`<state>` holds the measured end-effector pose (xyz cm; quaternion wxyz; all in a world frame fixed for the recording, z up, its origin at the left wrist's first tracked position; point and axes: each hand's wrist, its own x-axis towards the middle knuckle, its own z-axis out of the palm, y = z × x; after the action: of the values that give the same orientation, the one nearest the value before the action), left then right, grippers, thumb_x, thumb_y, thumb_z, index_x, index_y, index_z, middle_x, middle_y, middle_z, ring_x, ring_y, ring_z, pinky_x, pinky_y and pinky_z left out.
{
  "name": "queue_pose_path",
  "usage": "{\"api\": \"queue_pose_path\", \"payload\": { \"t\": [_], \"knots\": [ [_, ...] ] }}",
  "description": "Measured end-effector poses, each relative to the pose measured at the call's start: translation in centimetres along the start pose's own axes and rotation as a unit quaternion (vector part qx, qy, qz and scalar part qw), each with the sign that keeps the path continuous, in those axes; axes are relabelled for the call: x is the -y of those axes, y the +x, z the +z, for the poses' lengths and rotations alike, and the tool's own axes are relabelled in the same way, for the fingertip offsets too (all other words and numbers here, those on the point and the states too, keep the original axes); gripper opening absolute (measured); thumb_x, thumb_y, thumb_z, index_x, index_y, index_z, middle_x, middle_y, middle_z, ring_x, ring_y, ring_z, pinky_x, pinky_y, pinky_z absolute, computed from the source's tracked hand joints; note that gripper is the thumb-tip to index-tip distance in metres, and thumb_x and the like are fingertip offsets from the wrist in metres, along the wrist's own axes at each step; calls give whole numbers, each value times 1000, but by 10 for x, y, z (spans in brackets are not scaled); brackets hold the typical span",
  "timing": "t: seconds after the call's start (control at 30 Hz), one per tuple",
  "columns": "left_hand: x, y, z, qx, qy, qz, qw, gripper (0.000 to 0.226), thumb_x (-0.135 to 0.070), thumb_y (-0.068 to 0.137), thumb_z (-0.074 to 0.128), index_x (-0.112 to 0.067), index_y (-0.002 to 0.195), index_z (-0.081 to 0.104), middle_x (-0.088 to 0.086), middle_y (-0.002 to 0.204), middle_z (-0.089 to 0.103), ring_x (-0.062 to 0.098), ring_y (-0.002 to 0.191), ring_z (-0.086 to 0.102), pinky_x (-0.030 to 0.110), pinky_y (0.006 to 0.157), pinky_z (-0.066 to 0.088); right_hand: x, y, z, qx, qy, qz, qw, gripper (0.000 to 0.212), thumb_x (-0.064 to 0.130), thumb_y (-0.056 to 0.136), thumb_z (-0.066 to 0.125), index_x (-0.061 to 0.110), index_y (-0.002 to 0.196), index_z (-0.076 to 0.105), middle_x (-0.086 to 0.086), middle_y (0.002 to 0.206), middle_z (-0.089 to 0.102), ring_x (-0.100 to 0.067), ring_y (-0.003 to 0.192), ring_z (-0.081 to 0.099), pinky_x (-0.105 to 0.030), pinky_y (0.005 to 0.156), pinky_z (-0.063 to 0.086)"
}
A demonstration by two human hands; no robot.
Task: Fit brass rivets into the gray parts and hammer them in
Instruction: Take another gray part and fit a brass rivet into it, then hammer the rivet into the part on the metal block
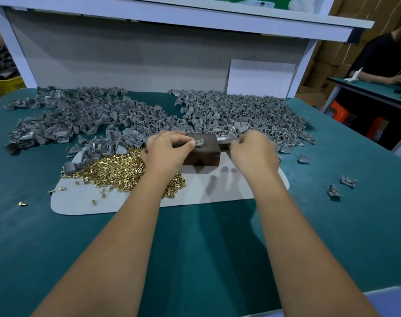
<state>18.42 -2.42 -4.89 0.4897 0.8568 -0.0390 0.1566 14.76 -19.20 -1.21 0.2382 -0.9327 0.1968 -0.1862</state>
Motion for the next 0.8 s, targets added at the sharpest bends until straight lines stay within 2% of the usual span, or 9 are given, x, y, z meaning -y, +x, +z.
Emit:
{"api": "queue_pose_path", "payload": {
  "t": [0.1, 0.17, 0.23, 0.33, 0.4, 0.47, 0.6, 0.7, 0.8],
  "knots": [
    [0, 1, 0, 4, -11, -3, 1000, 24, -47, 83, 73, -53, 64, 61, -31, 100, 59, 14, 130, 41, 43, 101, 23, -16, -9, -1, 76, -116, 29, 990, 25, 43, 94, 49, 19, 89, 51, -15, 111, 57, -34, 106, 51, -35, 72, 38],
    [0, 1, 0, 5, -16, -5, 1000, 24, -47, 83, 73, -53, 63, 61, -33, 99, 58, 14, 130, 41, 43, 100, 23, -18, -14, 4, 87, -156, 1, 984, 12, 32, 93, 54, 21, 98, 53, -14, 112, 57, -33, 106, 51, -33, 70, 35],
    [1, 1, -1, 4, -9, -5, 1000, 24, -48, 83, 73, -53, 63, 61, -33, 99, 57, 14, 130, 40, 41, 97, 21, -16, -16, 4, 83, -139, -7, 987, 13, 26, 95, 50, 17, 103, 55, -13, 109, 58, -33, 102, 53, -32, 69, 35],
    [1, 0, 0, 7, 11, 0, 1000, 23, -51, 83, 71, -56, 65, 59, -32, 103, 56, 14, 131, 37, 39, 93, 18, -15, -12, -2, 64, -88, 2, 994, 13, 18, 93, 48, 17, 82, 42, -10, 90, 52, -30, 78, 48, -29, 60, 34],
    [1, 1, 1, 4, 20, 3, 1000, 22, -51, 83, 70, -57, 65, 59, -32, 105, 57, 14, 131, 35, 39, 93, 19, -16, -9, -9, 25, -61, 6, 998, 14, 13, 91, 50, 13, 87, 36, -6, 78, 48, -25, 63, 46, -28, 48, 26],
    [2, 1, 2, 1, 26, 5, 1000, 22, -52, 83, 70, -57, 65, 59, -31, 109, 58, 14, 131, 33, 41, 96, 20, -16, -10, -16, -21, -20, -17, 999, 16, 14, 91, 51, 12, 99, 37, 0, 69, 45, -16, 56, 41, -28, 45, 22],
    [1, 1, 2, -1, 28, 7, 1000, 20, -51, 84, 70, -56, 68, 60, -30, 109, 59, 15, 132, 35, 44, 98, 21, -5, -22, -31, -17, 52, -101, 993, 27, 27, 93, 53, 36, 118, 54, 7, 94, 63, -19, 74, 54, -30, 55, 33],
    [1, 1, 1, -1, 22, 6, 1000, 11, -50, 85, 70, -54, 76, 65, -32, 102, 57, 15, 132, 38, 44, 98, 21, 3, -25, -39, 0, 43, -130, 991, 40, 31, 93, 55, 50, 128, 50, 17, 115, 65, -16, 89, 58, -28, 59, 36],
    [1, 1, 3, 1, 13, -5, 1000, 8, -48, 85, 70, -51, 78, 68, -33, 101, 57, 13, 132, 38, 44, 99, 19, 4, -29, -40, -38, 41, -139, 989, 43, 33, 94, 52, 54, 130, 45, 13, 115, 66, -17, 84, 57, -27, 58, 37]
  ]
}}
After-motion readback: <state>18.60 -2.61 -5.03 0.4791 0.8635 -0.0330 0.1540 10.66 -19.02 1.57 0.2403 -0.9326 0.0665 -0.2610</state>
